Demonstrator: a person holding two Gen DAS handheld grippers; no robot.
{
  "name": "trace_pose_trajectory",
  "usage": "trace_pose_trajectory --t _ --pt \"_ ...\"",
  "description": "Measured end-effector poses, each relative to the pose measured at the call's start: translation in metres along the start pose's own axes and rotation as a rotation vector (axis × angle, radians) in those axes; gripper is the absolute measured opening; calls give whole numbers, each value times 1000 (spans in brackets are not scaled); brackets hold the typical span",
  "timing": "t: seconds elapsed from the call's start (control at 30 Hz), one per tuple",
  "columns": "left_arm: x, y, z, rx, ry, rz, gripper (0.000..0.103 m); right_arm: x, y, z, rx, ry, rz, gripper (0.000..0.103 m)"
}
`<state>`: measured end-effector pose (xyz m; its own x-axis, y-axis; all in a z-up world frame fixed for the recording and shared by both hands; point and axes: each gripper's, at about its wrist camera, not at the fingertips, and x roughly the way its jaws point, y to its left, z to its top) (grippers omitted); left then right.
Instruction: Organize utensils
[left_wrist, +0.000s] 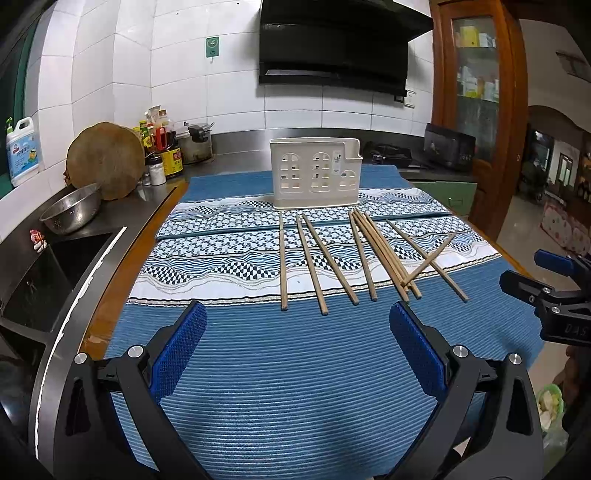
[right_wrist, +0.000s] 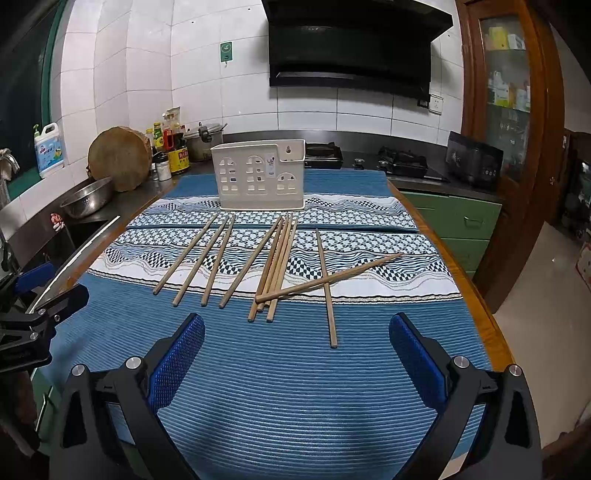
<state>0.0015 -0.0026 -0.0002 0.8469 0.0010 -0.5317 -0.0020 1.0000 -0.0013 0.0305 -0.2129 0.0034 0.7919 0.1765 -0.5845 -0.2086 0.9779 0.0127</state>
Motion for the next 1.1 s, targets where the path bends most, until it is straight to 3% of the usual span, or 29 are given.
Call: trace_pose_trajectory --t 0.8,0.97,1.1 --pt "18 -14 10 52 -18 -8 98 8 -18 -4 30 19 -15 97" --pt "27 -24 14 92 -19 -68 98 13 -29 -6 52 29 -22 97" --pt "39 -39 21 131 -15 -171 98 15 -41 -7 67 31 -38 97"
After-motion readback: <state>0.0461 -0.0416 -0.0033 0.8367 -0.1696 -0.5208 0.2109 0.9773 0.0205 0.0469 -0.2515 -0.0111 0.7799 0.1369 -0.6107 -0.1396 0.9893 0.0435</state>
